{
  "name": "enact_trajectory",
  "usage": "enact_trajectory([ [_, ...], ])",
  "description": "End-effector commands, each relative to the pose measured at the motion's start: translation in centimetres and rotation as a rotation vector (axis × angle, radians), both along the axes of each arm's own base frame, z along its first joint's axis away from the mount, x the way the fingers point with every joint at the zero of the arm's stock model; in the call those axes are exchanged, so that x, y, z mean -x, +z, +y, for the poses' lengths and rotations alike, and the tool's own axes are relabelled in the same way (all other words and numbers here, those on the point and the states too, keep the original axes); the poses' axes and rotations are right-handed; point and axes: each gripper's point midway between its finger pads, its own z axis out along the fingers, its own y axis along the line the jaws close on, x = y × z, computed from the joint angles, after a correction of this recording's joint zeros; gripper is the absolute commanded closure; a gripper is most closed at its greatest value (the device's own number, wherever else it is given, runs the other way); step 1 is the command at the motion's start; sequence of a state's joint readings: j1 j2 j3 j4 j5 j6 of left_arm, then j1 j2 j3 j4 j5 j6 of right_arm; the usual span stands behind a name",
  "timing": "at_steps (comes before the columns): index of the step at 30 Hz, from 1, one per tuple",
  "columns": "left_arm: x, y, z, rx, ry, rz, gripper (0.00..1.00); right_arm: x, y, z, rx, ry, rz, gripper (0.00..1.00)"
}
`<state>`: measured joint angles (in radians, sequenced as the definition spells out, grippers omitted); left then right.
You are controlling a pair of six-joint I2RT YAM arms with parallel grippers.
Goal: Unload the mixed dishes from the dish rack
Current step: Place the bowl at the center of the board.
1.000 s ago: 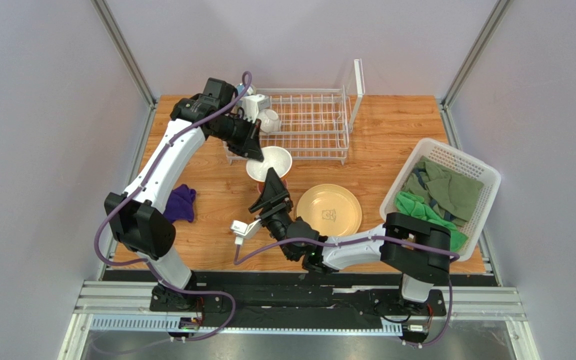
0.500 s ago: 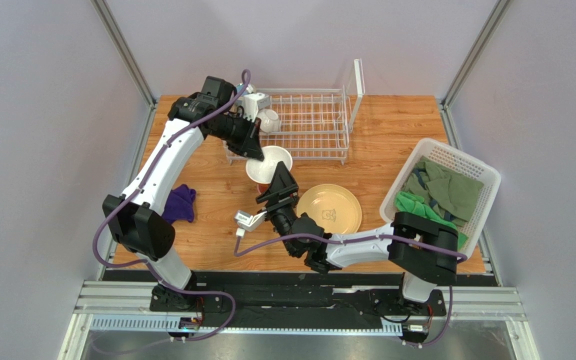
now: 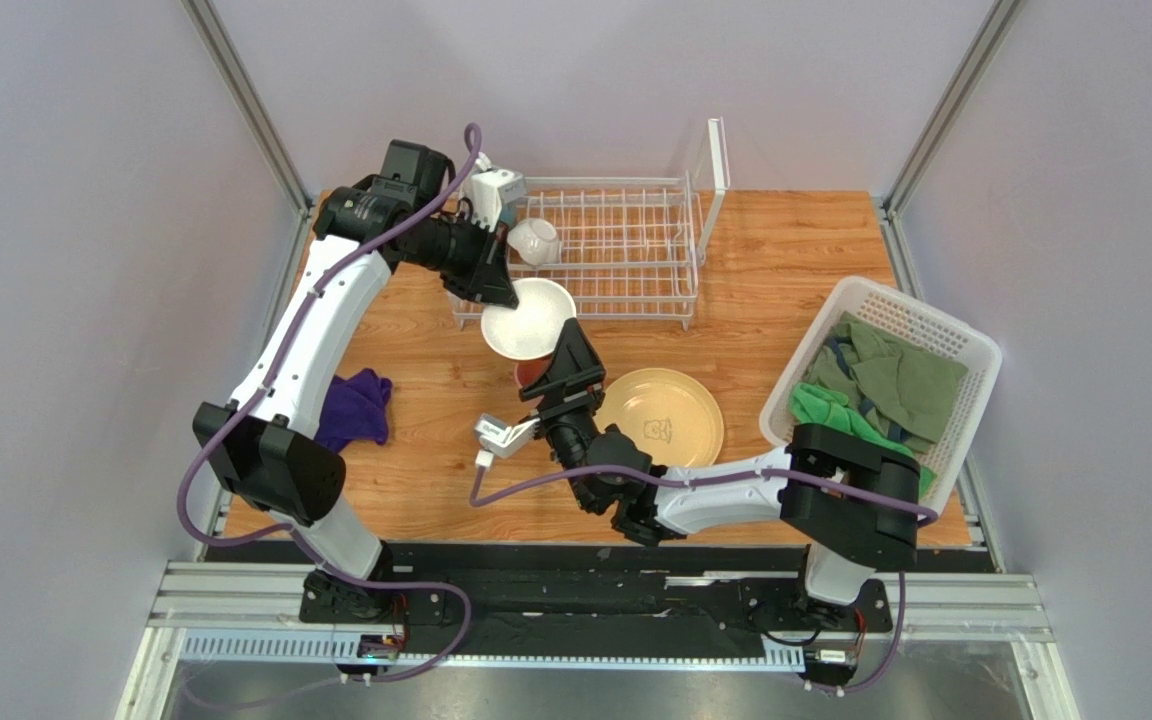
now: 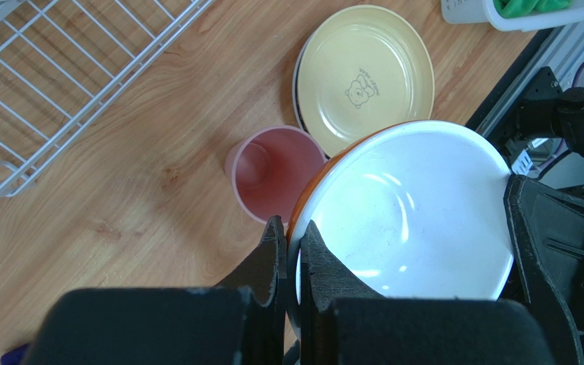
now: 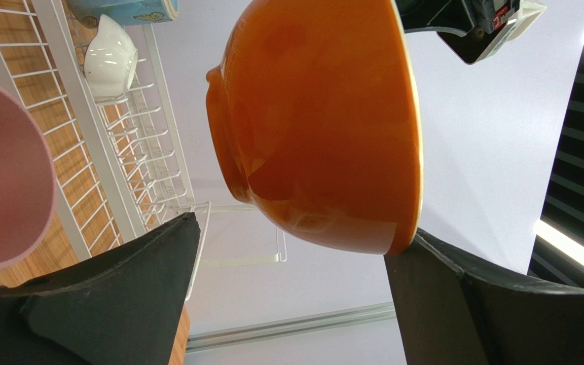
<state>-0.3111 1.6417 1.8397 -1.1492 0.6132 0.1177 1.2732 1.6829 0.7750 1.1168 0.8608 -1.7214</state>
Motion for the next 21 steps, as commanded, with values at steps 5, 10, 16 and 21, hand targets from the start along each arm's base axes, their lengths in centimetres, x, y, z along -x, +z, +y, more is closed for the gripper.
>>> enact_trajectory([
  [5,0.3,4.9,0.4,0.084,-0.003,-0.121,1.00,0.2,2.1,-1.8,-0.147,-0.017,0.003,0.06],
  [10,0.0,5.8,0.9,0.087,0.017,-0.142,1.00,0.3,2.3,-2.3,-0.161,-0.024,0.016,0.04],
  [16,-0.9,6.4,2.3,0.077,0.064,-0.158,1.00,0.2,2.5,-3.0,-0.190,-0.028,0.069,0.04],
  [21,-1.5,5.8,4.1,0.054,0.102,-0.161,1.00,-0.4,3.0,-4.3,-0.248,-0.043,0.117,0.04],
])
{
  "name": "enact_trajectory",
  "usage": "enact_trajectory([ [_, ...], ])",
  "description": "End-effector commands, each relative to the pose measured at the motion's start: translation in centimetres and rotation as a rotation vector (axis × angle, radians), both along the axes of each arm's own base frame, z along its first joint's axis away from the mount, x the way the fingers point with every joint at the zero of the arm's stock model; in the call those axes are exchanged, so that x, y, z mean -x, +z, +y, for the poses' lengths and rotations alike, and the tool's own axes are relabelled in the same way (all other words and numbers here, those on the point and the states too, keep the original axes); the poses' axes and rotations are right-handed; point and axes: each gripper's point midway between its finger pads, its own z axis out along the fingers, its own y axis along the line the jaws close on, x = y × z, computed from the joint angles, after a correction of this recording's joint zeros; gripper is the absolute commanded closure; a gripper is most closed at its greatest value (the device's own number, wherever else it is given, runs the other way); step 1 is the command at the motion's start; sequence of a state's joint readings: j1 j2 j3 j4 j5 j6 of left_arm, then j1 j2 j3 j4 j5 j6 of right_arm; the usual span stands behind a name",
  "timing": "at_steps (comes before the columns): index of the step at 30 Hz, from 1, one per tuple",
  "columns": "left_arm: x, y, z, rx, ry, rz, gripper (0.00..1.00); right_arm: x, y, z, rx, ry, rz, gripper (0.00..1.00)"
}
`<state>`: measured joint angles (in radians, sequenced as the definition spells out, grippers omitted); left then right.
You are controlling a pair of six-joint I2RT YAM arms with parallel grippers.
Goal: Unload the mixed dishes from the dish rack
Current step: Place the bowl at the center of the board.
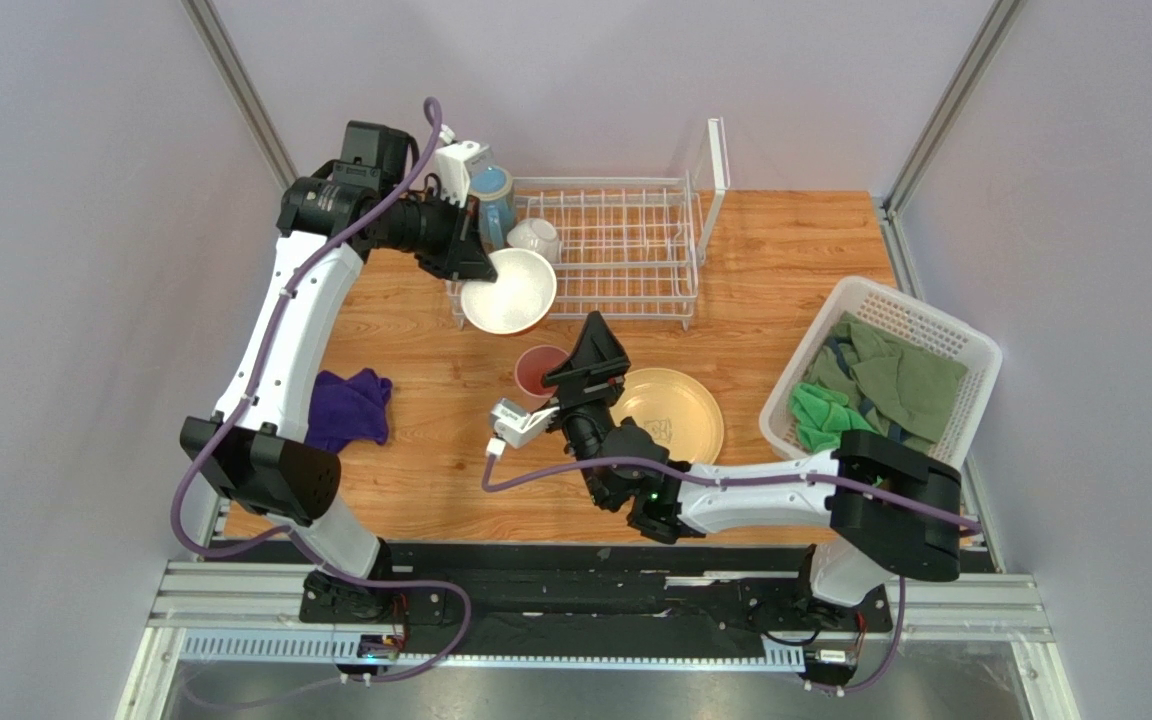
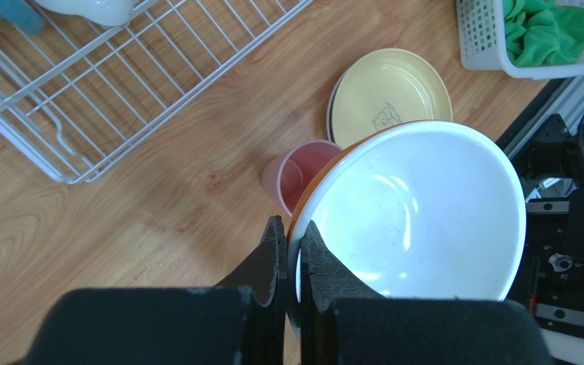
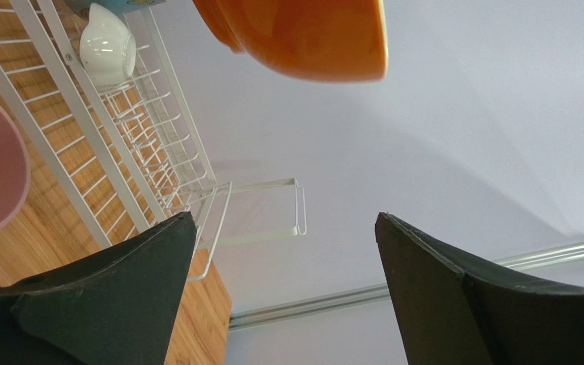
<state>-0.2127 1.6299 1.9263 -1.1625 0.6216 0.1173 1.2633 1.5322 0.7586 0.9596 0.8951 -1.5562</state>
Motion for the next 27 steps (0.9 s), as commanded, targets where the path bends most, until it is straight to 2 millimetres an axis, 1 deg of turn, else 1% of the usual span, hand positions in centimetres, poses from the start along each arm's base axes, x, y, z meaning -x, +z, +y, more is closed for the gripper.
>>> enact_trajectory([
  [1,0.5,2.1,1.3,0.016,0.016,-0.068,1.00,-0.7,1.3,-2.0,-0.122,-0.032,0.052,0.04],
  [2,0.6,2.0,1.8,0.009,0.022,-0.076,1.00,-1.2,0.9,-2.3,-0.130,-0.042,0.076,0.04],
  [3,0.5,1.7,2.1,-0.003,0.032,-0.077,1.00,-1.3,1.6,-2.8,-0.157,-0.046,0.082,0.04],
  [4,0.6,0.6,2.4,-0.016,0.038,-0.057,1.00,-1.5,1.7,-3.0,-0.168,-0.045,0.093,0.04],
  [5,0.5,0.5,3.0,-0.026,0.047,-0.076,1.00,-1.9,1.3,-3.4,-0.156,-0.056,0.118,0.04],
  [6,0.4,0.0,3.4,-0.039,0.057,-0.075,1.00,-2.0,1.8,-4.0,-0.214,-0.056,0.136,0.04],
  [7,0.5,-1.0,3.7,-0.045,0.062,-0.054,1.00,-2.2,2.3,-4.1,-0.241,-0.052,0.148,0.04],
  [8,0.4,-1.3,4.3,-0.053,0.073,-0.056,1.00,-2.6,1.9,-4.6,-0.222,-0.068,0.174,0.04],
  [9,0.4,-1.8,4.7,-0.061,0.079,-0.050,1.00,-2.8,2.0,-4.8,-0.267,-0.066,0.194,0.04],
  [10,0.5,-2.9,5.1,-0.072,0.087,-0.026,1.00,-2.9,2.6,-5.2,-0.292,-0.063,0.200,0.04],
  [11,0.2,-3.1,5.7,-0.080,0.097,-0.037,1.00,-3.3,3.1,-5.7,-0.313,-0.071,0.205,0.04],
  [12,0.1,-3.6,6.0,-0.088,0.108,-0.033,1.00,-3.4,3.1,-6.0,-0.313,-0.078,0.224,0.04],
  [13,0.3,-4.7,6.3,-0.095,0.112,-0.011,1.00,-3.5,3.4,-6.3,-0.352,-0.070,0.238,0.04],
  [15,0.1,-5.6,7.0,-0.119,0.126,-0.021,1.00,-3.9,3.8,-7.0,-0.371,-0.083,0.266,0.04],
  [16,0.1,-6.7,7.1,-0.128,0.127,-0.010,1.00,-4.1,3.8,-7.0,-0.409,-0.074,0.286,0.04],
  [17,0.2,-7.1,7.3,-0.134,0.128,-0.010,1.00,-4.4,3.7,-7.7,-0.407,-0.093,0.305,0.04],
  [18,0.1,-7.6,7.5,-0.144,0.136,-0.008,1.00,-4.6,4.3,-7.9,-0.431,-0.093,0.310,0.04],
  [19,0.2,-8.7,7.7,-0.153,0.139,0.005,1.00,-4.7,4.4,-7.8,-0.448,-0.085,0.325,0.04],
  [20,0.1,-9.4,7.9,-0.161,0.142,0.009,1.00,-5.1,4.0,-8.4,-0.465,-0.100,0.352,0.04],
  [21,0.1,-9.9,8.0,-0.167,0.145,0.015,1.00,-5.3,4.5,-8.6,-0.491,-0.100,0.359,0.04],
  [22,0.1,-10.9,8.1,-0.174,0.145,0.024,1.00,-5.4,4.5,-8.6,-0.499,-0.093,0.372,0.04],
  [23,-0.1,-11.5,8.3,-0.178,0.150,0.028,1.00,-5.8,4.2,-9.0,-0.509,-0.108,0.388,0.04],
  [25,-0.3,-13.0,8.5,-0.187,0.153,0.038,1.00,-6.1,4.6,-8.9,-0.530,-0.101,0.394,0.04],
  [26,-0.5,-13.6,8.7,-0.191,0.155,0.044,1.00,-6.3,4.1,-9.3,-0.528,-0.119,0.418,0.04],
  [27,-0.3,-14.5,9.0,-0.203,0.160,0.061,1.00,-6.4,3.9,-9.4,-0.533,-0.121,0.429,0.04],
])
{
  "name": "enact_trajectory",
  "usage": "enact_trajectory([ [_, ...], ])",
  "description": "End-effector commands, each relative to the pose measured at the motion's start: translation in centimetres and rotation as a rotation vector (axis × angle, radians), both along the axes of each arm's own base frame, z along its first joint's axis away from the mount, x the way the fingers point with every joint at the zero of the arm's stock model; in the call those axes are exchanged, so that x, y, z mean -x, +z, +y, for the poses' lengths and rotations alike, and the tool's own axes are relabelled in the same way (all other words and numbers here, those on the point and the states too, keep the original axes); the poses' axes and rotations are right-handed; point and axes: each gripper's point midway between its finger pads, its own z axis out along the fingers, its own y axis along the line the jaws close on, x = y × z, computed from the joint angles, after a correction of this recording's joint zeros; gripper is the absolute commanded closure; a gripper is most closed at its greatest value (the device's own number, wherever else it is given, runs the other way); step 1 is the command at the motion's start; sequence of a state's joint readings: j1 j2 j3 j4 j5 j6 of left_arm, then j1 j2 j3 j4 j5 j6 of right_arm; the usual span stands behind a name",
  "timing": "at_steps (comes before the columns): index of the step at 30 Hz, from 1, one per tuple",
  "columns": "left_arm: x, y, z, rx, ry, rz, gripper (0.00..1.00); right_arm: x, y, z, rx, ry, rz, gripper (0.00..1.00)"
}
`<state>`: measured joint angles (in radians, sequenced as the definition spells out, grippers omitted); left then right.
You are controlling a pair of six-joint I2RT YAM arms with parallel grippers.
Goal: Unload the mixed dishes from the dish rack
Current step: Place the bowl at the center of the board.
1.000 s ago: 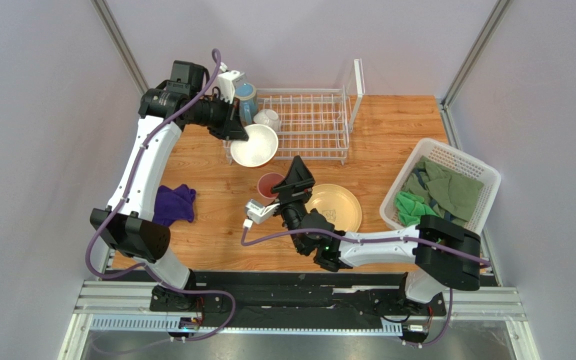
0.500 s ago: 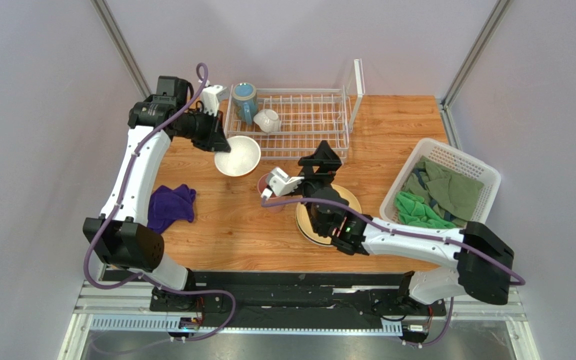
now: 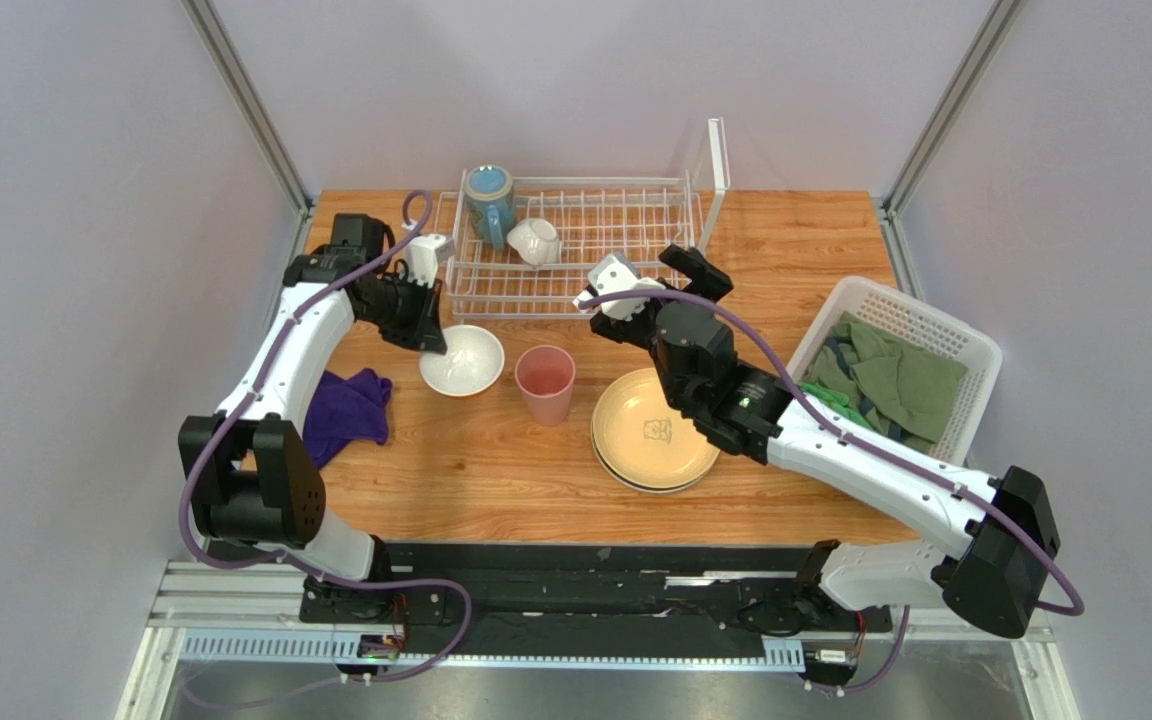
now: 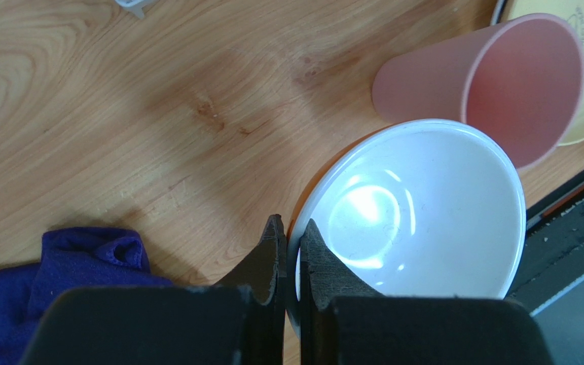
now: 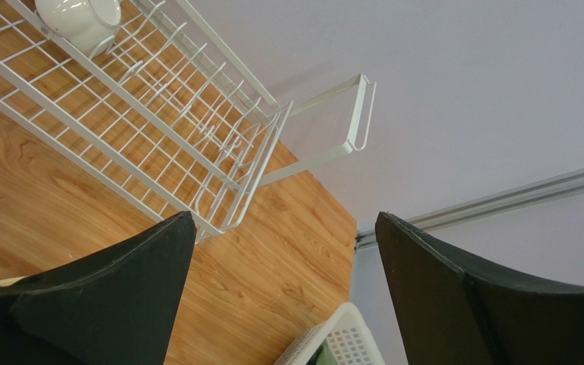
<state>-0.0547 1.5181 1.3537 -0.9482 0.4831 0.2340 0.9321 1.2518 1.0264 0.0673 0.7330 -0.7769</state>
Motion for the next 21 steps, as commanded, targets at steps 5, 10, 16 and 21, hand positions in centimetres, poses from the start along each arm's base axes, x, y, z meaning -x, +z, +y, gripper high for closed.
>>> enact_trajectory([
  [5,-2.5,-3.1,1.5,-0.042,0.022,-0.093,1.00,-1.1,0.4,-0.7,-0.147,0.015,0.118,0.04],
  [10,-3.3,-5.3,2.0,-0.066,0.049,-0.094,1.00,-1.7,0.3,-0.4,-0.158,0.016,0.137,0.04],
  [16,-4.2,-7.2,2.1,-0.070,0.069,-0.091,1.00,-1.9,-0.4,-0.1,-0.148,0.018,0.155,0.04],
  [21,-4.5,-9.1,2.1,-0.073,0.071,-0.052,1.00,-2.1,-0.7,0.3,-0.136,0.020,0.168,0.04],
])
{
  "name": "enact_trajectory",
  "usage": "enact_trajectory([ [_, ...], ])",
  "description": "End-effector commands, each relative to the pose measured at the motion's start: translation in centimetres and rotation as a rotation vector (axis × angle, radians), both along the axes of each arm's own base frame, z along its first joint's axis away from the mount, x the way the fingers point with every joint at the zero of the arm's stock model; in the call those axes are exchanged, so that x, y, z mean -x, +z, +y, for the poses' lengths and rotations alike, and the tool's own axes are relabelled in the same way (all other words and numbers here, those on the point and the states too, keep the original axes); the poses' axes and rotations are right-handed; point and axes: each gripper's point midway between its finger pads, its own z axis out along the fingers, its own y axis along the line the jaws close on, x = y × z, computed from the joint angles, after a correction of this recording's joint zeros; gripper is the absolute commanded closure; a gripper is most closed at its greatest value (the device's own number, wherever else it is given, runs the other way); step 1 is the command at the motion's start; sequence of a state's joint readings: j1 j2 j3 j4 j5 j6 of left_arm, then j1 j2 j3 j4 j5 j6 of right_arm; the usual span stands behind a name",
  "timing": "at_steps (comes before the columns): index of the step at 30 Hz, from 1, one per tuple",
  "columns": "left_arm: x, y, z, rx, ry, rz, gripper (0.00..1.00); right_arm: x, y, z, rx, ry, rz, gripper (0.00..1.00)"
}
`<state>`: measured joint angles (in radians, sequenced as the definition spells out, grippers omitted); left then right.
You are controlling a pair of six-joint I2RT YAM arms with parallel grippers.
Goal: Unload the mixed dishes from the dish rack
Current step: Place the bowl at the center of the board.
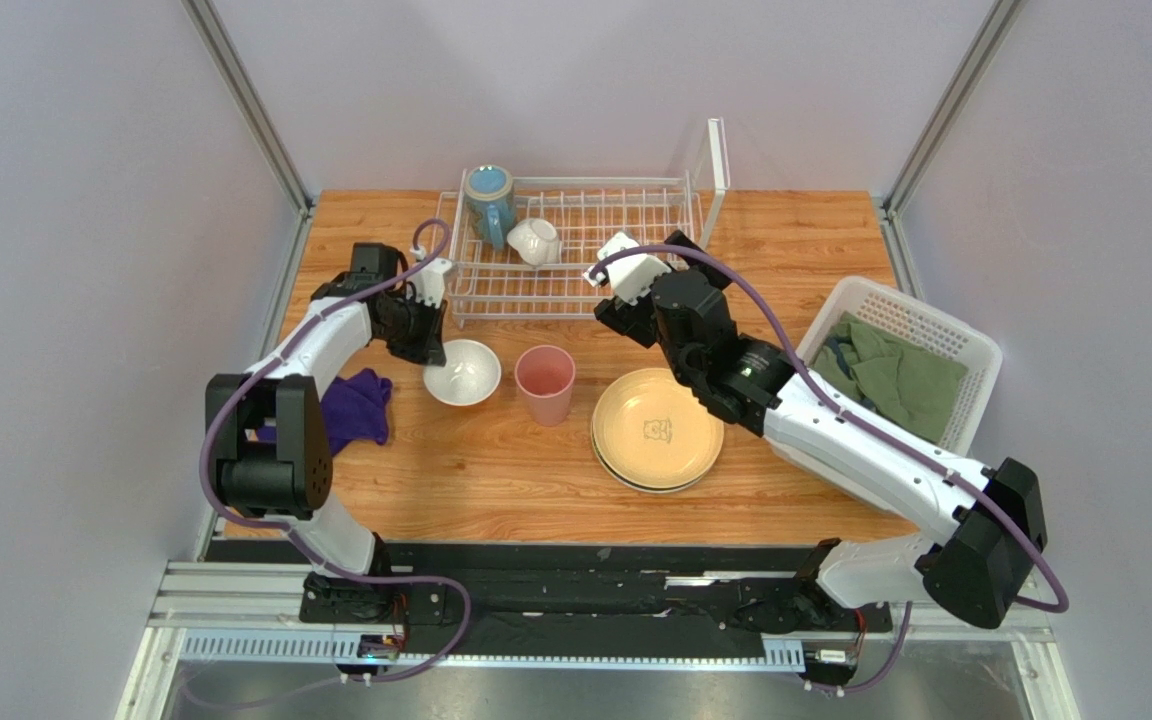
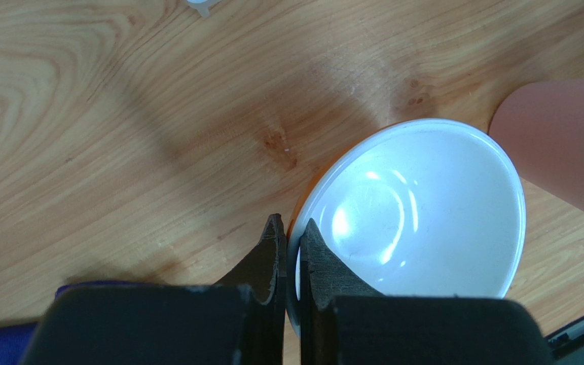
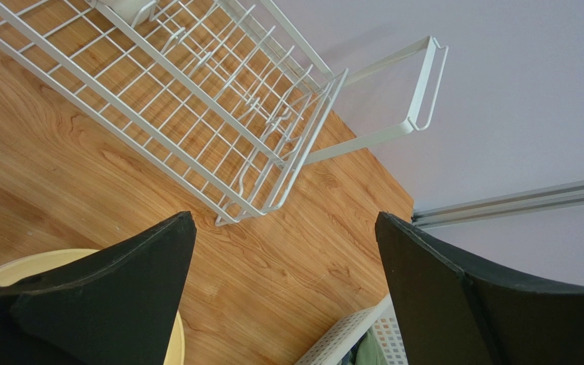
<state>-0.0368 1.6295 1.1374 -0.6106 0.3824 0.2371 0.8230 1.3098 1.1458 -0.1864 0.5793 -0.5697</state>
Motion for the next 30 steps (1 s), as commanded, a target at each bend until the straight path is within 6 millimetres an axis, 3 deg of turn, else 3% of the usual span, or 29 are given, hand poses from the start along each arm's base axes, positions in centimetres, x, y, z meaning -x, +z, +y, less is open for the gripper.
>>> enact_trajectory([
  [1,-1.5,-0.6,0.0,0.017,0.010,-0.031,1.00,-0.3,1.9,0.9,-0.065,0.010,-0.019,0.04],
  [15,-1.6,-2.3,-0.5,0.041,0.000,-0.002,0.99,-1.0,1.1,1.9,-0.068,0.037,0.018,0.04],
  [25,-0.4,-2.8,-0.5,0.038,-0.015,0.003,0.86,-2.6,0.9,3.0,-0.086,0.050,0.056,0.04],
  [30,-0.3,-2.6,-0.3,0.031,-0.016,-0.008,0.74,-3.4,0.7,3.7,-0.091,0.055,0.072,0.04],
])
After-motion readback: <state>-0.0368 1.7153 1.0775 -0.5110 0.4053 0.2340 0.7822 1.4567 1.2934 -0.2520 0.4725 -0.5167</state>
